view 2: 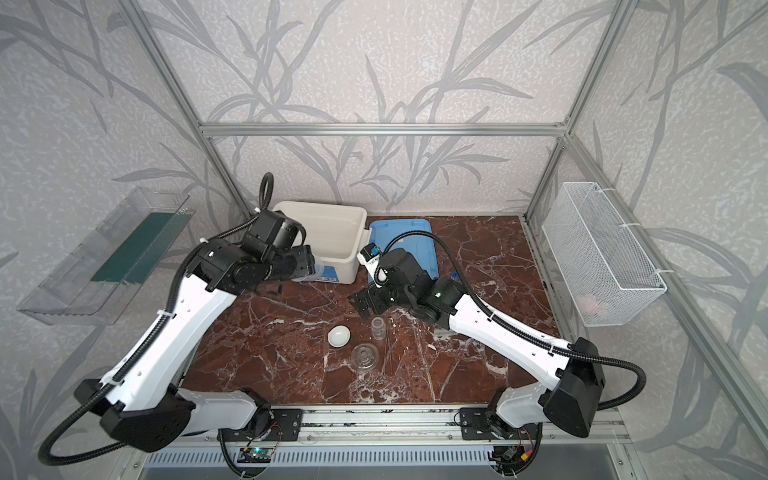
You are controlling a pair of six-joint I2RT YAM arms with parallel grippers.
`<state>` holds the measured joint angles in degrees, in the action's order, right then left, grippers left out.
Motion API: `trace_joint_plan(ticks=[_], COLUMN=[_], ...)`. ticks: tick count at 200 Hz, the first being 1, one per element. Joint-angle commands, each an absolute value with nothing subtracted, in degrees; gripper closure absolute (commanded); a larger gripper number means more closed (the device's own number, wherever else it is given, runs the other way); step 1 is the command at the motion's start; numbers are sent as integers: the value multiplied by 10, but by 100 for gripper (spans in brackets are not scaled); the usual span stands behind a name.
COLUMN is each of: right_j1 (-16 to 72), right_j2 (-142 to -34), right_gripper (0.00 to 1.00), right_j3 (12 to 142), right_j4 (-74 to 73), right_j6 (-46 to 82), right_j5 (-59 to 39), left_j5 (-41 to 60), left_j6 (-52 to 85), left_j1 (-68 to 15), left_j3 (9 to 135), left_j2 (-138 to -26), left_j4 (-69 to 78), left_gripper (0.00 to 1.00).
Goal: Organize the chemistry lab equipment
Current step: 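Lift the beaker and carry it over the white tub with the left gripper, then lower the beaker into the white tub with the left gripper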
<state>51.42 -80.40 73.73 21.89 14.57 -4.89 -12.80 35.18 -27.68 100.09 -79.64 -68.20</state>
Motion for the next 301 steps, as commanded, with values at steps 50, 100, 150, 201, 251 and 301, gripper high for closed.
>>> trace_joint_plan(ticks=[50, 100, 150, 201, 251, 301], right_j1=[499, 496, 496, 496, 496, 495], right_j2=[-931, -1023, -1030, -1024, -1012, -1013], right_gripper=[1, 1, 1, 1, 1, 1], right_j3=[889, 957, 942, 926, 901, 899], right_j4=[172, 161, 155, 151, 134, 134], right_j6=[201, 213, 216, 221, 234, 231], right_j5=[-4, -15, -11, -13, -17, -8], left_j5=[-111, -95, -131, -107, -66, -62], left_j6=[254, 241, 285, 301, 316, 302], left_j1=[-126, -70, -64, -63, -67, -59], left_j3=[1206, 1207, 1145, 1046, 986, 1011], left_j2=[-1035, -1132, -1150, -1097, -1045, -1060], left_j4=[-645, -572, -572, -538, -539, -535], left_gripper=[33, 33, 32, 32, 32, 30])
